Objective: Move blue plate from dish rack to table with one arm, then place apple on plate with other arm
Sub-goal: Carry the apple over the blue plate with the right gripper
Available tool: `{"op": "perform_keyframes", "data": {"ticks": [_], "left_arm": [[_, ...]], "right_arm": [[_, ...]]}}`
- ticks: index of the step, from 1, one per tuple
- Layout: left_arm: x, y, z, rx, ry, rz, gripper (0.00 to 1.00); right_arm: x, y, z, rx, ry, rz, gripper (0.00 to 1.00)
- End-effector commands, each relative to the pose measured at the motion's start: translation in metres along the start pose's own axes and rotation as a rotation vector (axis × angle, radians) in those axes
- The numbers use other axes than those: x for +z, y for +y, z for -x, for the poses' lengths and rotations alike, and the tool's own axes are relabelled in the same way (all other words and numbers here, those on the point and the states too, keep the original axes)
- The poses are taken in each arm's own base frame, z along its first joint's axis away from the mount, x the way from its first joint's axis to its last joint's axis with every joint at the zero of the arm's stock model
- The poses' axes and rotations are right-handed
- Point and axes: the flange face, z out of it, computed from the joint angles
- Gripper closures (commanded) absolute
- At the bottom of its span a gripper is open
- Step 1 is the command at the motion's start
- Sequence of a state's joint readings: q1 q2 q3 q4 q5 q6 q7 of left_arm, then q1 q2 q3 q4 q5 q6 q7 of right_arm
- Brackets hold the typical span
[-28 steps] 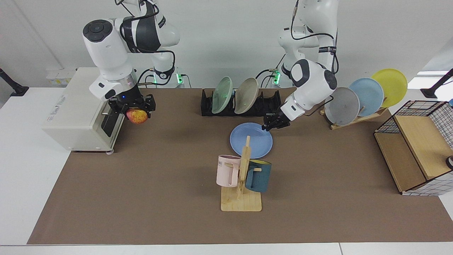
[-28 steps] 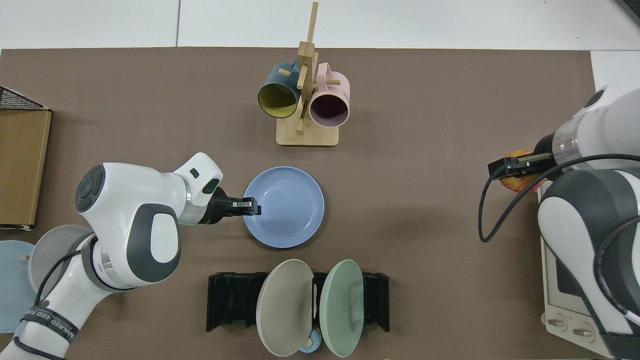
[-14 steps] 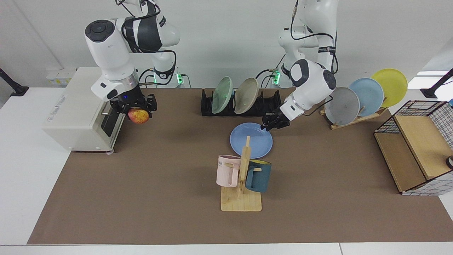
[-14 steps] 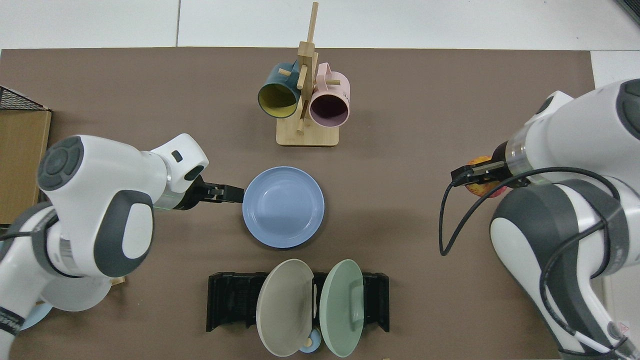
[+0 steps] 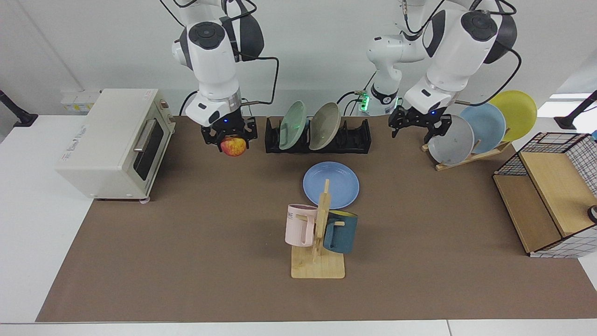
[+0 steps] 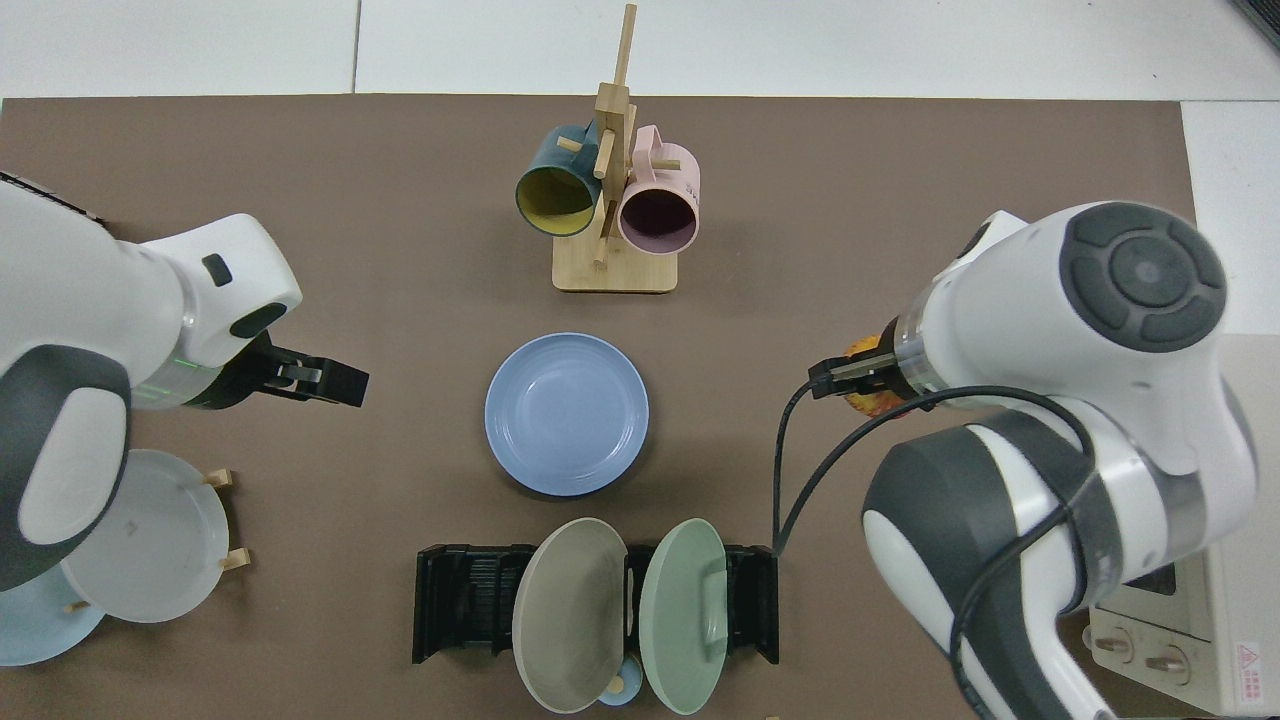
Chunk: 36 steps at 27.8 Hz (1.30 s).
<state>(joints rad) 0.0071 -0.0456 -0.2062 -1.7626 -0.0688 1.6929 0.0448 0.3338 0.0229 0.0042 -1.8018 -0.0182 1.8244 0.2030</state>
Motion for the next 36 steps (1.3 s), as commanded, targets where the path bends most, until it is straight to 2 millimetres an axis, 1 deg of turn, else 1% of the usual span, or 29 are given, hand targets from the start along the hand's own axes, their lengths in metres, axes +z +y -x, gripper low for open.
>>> {"op": "perform_keyframes", "data": {"ticks": [1,2,4,6,9,10,14,16,17,18,20,24,27,28,30,32,33,36], "left_arm": [[-0.041,-0.009,0.005,-0.012,0.009,-0.044,0.01],[-0.046,-0.008,0.004,-0.006,0.017,-0.058,0.01],[-0.049,-0.007,0.003,0.0,0.024,-0.079,0.01],[-0.05,-0.008,0.0,0.002,0.027,-0.091,0.01],[-0.064,-0.009,-0.003,0.001,0.056,-0.096,0.01],[-0.067,-0.009,-0.003,0.001,0.061,-0.098,0.01],[-0.067,-0.008,0.0,0.001,0.058,-0.096,0.01],[-0.066,-0.012,0.0,-0.003,0.054,-0.098,0.01],[-0.066,-0.014,0.0,-0.003,0.057,-0.098,0.01],[-0.066,-0.015,-0.001,-0.002,0.057,-0.099,0.01],[-0.066,-0.016,0.0,0.004,0.052,-0.105,0.01],[-0.066,-0.017,0.002,0.005,0.039,-0.118,0.01],[-0.066,-0.019,0.007,-0.023,0.02,-0.115,0.0],[-0.064,-0.02,0.008,-0.048,0.008,-0.112,0.0],[-0.061,-0.022,0.011,-0.114,-0.01,-0.102,0.0],[-0.058,-0.024,0.012,-0.128,-0.017,-0.098,0.0],[-0.059,-0.028,0.012,-0.134,-0.016,-0.096,0.0],[-0.059,-0.029,0.012,-0.136,-0.014,-0.095,0.0]], "right_arm": [[0.007,-0.025,-0.002,0.069,-0.005,-0.035,0.92],[0.01,-0.028,-0.002,0.076,-0.012,-0.036,0.92],[0.014,-0.044,0.0,0.073,-0.018,-0.044,0.93],[0.008,-0.058,-0.001,0.067,0.006,-0.056,0.95],[0.006,-0.079,-0.01,0.068,0.008,-0.058,0.95],[0.004,-0.083,-0.012,0.075,0.011,-0.057,0.95],[0.012,-0.109,-0.022,0.093,0.017,-0.063,0.95],[0.023,-0.12,-0.031,0.102,0.012,-0.06,0.95],[0.03,-0.128,-0.038,0.105,0.013,-0.061,0.95],[0.038,-0.137,-0.045,0.11,0.017,-0.063,0.95],[0.053,-0.16,-0.052,0.124,0.023,-0.066,0.95],[0.066,-0.188,-0.051,0.136,0.017,-0.053,0.95],[0.088,-0.21,-0.046,0.13,-0.001,-0.042,0.95],[0.093,-0.217,-0.045,0.136,0.005,-0.043,0.95],[0.11,-0.233,-0.043,0.157,0.006,-0.042,0.95],[0.122,-0.24,-0.044,0.169,0.013,-0.046,0.95],[0.125,-0.242,-0.045,0.172,0.019,-0.053,0.96],[0.131,-0.246,-0.05,0.18,0.029,-0.06,0.95]]}}
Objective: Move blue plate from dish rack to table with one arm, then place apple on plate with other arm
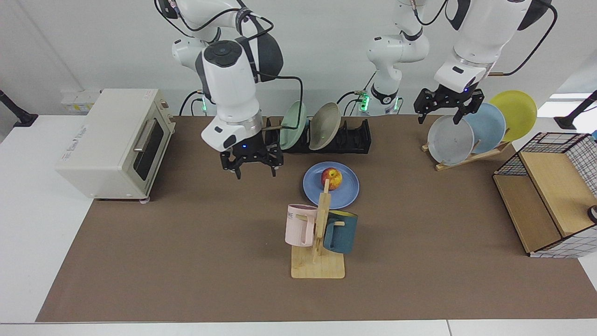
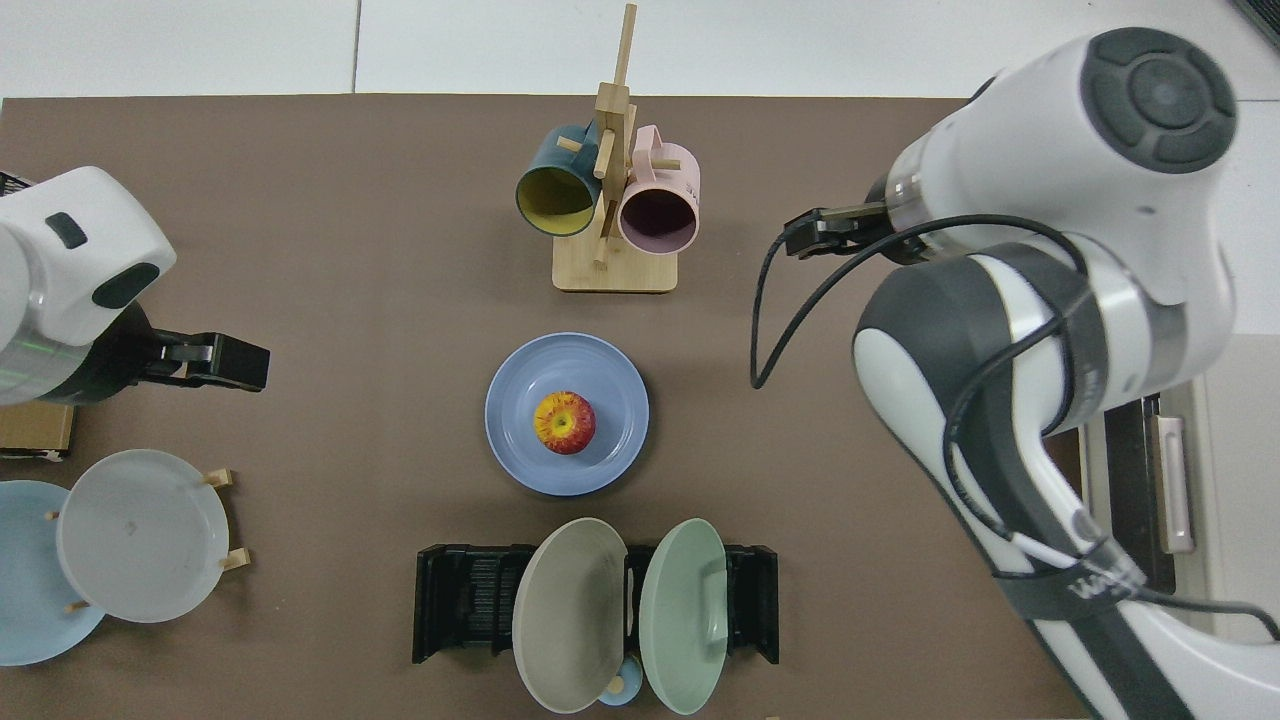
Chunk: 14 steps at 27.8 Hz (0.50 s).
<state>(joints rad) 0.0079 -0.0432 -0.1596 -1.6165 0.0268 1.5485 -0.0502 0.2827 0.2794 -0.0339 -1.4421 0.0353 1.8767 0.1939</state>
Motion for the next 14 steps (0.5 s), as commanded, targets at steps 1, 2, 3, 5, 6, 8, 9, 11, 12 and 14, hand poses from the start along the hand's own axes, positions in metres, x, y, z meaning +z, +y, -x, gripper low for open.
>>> {"op": "perform_keyframes", "data": {"ticks": [1,2,3,5,6,8,9,11,12,14], "left_arm": [[-0.006,-0.003,0.002,-0.015,-0.006,-0.005,0.0],[-0.006,-0.003,0.002,-0.015,-0.006,-0.005,0.0],[-0.006,-0.003,0.002,-0.013,-0.006,-0.005,0.0],[-0.006,-0.003,0.002,-0.013,-0.006,-0.005,0.0],[-0.006,-0.003,0.002,-0.015,-0.006,-0.005,0.0],[-0.006,-0.003,0.002,-0.015,-0.006,-0.005,0.0],[-0.006,-0.003,0.002,-0.013,-0.006,-0.005,0.0],[-0.006,-0.003,0.002,-0.013,-0.006,-0.005,0.0],[-0.006,-0.003,0.002,-0.015,-0.006,-0.005,0.0],[-0.006,-0.003,0.002,-0.015,-0.006,-0.005,0.0]], "right_arm": [[-0.022,0.059,0.002,-0.051,0.007,0.017,0.0],[-0.03,0.072,0.002,-0.057,0.019,0.024,0.0],[-0.037,0.082,0.003,-0.064,0.029,0.029,0.0],[-0.049,0.101,0.005,-0.064,0.043,0.039,0.0],[-0.056,0.109,0.008,-0.056,0.045,0.04,0.0],[-0.064,0.126,0.012,-0.032,0.035,0.044,0.0],[-0.07,0.136,0.015,-0.017,0.034,0.045,0.0],[-0.082,0.149,0.02,0.005,0.036,0.046,0.0],[-0.085,0.154,0.023,0.012,0.033,0.045,0.0],[-0.089,0.163,0.027,0.029,0.017,0.047,0.0]]}}
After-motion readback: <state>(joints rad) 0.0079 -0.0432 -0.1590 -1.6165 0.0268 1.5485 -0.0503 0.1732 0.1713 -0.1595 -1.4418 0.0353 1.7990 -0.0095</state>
